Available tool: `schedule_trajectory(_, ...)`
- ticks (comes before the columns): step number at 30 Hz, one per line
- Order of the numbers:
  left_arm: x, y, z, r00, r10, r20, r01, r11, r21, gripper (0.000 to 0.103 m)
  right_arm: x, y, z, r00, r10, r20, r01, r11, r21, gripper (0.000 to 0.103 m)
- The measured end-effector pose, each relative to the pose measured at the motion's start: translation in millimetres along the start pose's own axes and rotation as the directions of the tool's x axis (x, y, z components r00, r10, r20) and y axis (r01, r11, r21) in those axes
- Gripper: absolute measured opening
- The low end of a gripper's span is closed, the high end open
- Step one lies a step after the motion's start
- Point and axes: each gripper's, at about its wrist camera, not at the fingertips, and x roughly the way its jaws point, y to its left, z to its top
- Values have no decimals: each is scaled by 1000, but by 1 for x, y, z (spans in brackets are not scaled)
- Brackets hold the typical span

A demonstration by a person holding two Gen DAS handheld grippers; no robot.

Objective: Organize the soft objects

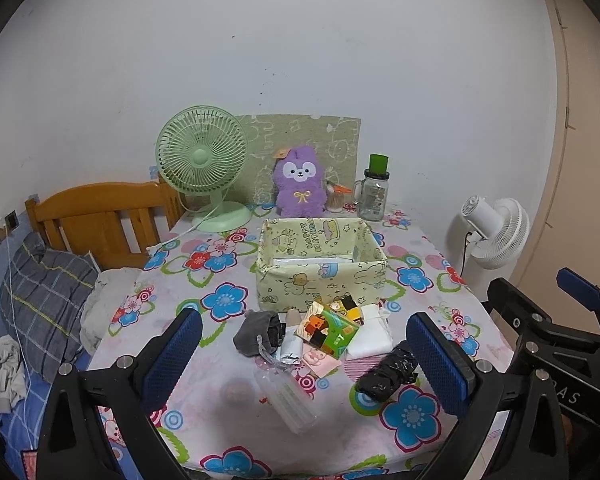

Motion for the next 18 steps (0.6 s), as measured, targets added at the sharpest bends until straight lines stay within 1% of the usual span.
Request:
schedule_trajectory(13, 5, -3, -1, 1000, 5, 1, -5, 1000, 7, 103, 2, 0, 1, 1000, -10, 6, 10, 1000, 5, 103)
schedule_trajectory(18, 8, -1, 1, 1000, -7, 2, 7, 1000, 11, 103, 5, 0, 3, 1000, -9, 0, 9, 1000, 14, 103)
